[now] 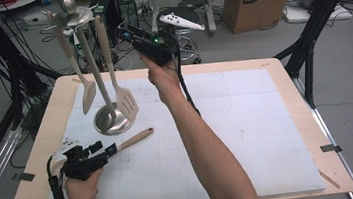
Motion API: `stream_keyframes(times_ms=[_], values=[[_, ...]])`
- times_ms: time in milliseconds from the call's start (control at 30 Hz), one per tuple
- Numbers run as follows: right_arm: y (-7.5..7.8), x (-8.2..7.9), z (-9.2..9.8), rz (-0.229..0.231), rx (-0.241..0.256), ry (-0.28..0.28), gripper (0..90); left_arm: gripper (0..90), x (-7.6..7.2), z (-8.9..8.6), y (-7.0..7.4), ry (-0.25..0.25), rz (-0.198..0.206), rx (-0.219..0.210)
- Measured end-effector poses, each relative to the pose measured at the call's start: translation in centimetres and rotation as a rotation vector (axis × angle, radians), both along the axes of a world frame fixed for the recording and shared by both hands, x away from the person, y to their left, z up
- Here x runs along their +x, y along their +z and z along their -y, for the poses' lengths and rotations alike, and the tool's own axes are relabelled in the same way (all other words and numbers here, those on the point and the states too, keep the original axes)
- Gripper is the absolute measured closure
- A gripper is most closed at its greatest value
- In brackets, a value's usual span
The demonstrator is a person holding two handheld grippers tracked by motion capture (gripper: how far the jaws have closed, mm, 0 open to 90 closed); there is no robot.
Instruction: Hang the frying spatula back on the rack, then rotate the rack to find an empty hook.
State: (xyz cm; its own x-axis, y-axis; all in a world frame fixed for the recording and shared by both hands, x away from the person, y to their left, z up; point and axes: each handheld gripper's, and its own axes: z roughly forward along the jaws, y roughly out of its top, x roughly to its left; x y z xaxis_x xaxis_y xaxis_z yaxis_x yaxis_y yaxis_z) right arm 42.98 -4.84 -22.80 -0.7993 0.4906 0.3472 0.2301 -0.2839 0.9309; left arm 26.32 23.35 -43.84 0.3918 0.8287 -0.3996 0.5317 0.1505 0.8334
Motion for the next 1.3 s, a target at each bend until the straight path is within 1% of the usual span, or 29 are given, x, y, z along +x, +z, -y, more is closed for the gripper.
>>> stream_keyframes(times_ms=[100, 133, 167, 200, 233, 267, 300, 333, 367, 467, 500, 567, 667, 733, 900, 1033, 1167, 1233, 1300], values=[[0.8, 0.1, -0.4, 0.012, 0.022, 0.003, 61.2, 30.9, 0.0, 0.0, 0.0, -0.003, -0.004, 0.006], [1.0, 0.1, -0.5, 0.01, 0.033, 0.013, 64.1, 30.9, 0.0, 0.1, 0.0, -0.003, -0.003, 0.006], [1.2, 0.2, -0.7, 0.013, 0.05, 0.023, 68.7, 30.9, 0.0, 0.2, 0.0, -0.004, -0.002, 0.005], [1.3, 0.4, -0.8, 0.014, 0.054, 0.035, 75.2, 30.9, 0.0, 0.2, 0.0, -0.007, -0.003, 0.009], [1.4, 0.5, -1.0, 0.009, 0.058, 0.056, 79.7, 30.9, 0.0, 0.2, 0.0, -0.009, -0.004, 0.011], [1.4, 0.6, -1.1, 0.002, 0.057, 0.067, 87.6, 30.9, 0.0, 0.2, 0.0, -0.01, -0.004, 0.009], [1.5, 0.6, -1.3, -0.001, 0.047, 0.07, 89.8, 30.9, 0.0, 0.2, 0.0, -0.009, -0.006, 0.009], [1.5, 0.6, -1.3, 0.002, 0.049, 0.062, 90.0, 30.9, -0.1, 0.1, 0.0, -0.01, -0.007, 0.01], [1.5, 0.7, -1.4, -0.004, 0.056, 0.078, 90.0, 31.0, -0.1, 0.1, 0.0, -0.007, -0.005, 0.002], [1.6, 1.0, -1.6, 0.002, 0.058, 0.07, 90.0, 31.0, -0.2, 0.0, 0.1, -0.005, -0.004, -0.001], [1.8, 1.1, -1.7, 0.001, 0.061, 0.077, 90.0, 31.0, -0.2, 0.0, 0.0, -0.003, -0.003, -0.001], [2.2, 1.2, -2.1, 0.016, 0.049, 0.072, 90.0, 31.1, -0.2, 0.1, 0.0, -0.005, -0.007, 0.003], [2.5, 1.7, -2.8, 0.01, 0.061, 0.07, 90.0, 31.2, -0.2, 0.4, 0.0, -0.018, -0.01, 0.008], [2.6, 1.9, -3.2, 0.011, 0.058, 0.064, 90.0, 31.2, -0.2, 0.5, -0.1, -0.024, -0.01, 0.014], [2.3, 2.2, -3.9, 0.003, 0.058, 0.089, 90.0, 31.2, -0.3, 0.4, -0.1, -0.022, -0.009, 0.011], [2.2, 2.1, -4.0, -0.006, 0.069, 0.11, 90.0, 31.3, -0.3, 0.0, -0.1, -0.017, -0.006, 0.011], [2.4, 1.6, -4.2, 0.006, 0.058, 0.132, 90.0, 31.3, -0.3, 0.0, -0.1, -0.011, -0.007, 0.003], [2.4, 1.3, -4.4, 0.009, 0.056, 0.149, 90.0, 31.3, -0.3, 0.1, 0.0, -0.016, -0.008, 0.012], [2.4, 0.8, -4.8, 0.022, 0.05, 0.152, 90.0, 31.3, -0.3, 0.3, 0.0, -0.021, -0.011, 0.012]])
